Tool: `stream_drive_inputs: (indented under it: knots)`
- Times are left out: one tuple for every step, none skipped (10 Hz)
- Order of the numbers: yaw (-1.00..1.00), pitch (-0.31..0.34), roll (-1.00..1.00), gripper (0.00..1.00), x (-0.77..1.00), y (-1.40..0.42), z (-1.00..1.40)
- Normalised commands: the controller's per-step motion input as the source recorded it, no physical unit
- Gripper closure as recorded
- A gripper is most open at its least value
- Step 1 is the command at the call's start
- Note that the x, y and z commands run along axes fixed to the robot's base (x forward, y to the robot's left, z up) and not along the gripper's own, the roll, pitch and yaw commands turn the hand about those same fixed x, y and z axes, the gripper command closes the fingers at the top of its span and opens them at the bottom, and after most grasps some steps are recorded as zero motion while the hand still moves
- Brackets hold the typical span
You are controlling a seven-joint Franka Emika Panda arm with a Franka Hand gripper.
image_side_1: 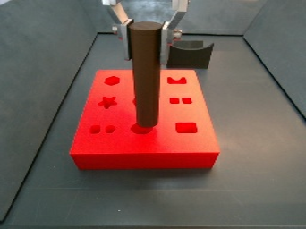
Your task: Insert the oval object.
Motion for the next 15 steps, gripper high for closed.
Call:
stream_drive_inputs:
  knots:
    - [-0.06,0.000,0.11,1.00,0.00,0.04,-0.07]
    - [-0.05,0.010,0.12,1.00,0.00,0.02,-0.17]
    - [-0.07,0.000,0.09,1.00,-0.01,0.00,-0.23]
    - [-0.04,0.000,0.03,1.00,0.00,0.00,-0.17]
    - [-0.01,0.000,0.00,1.00,0.04,0.00,-0.12]
    - [-0.01,0.000,0.00,1.00,0.02,0.00,-0.16]
    - [-0.01,0.000,0.00,1.00,0.00,0.00,-0.19]
    - [0.00,0.000,0.00,1.00,0.00,-0.06,-0.19]
    - [0.00,0.000,0.00,1.00,0.00,-0.05,-0.22]
    - [0.00,0.000,0.00,1.00,0.00,-0.10,-0.15]
    - [0.00,0.000,0.00,1.00,0.04,0.00,-0.21]
    - [0.00,0.000,0.00,1.00,0.06,0.00,-0.31]
    - [0.00,0.000,0.00,1.00,0.12,0.00,-0.48]
    - [0.00,0.000,0.00,1.00,0.11,0.00,-0.56]
    - [0.00,0.000,0.00,1.00,0.15,0.00,-0.49]
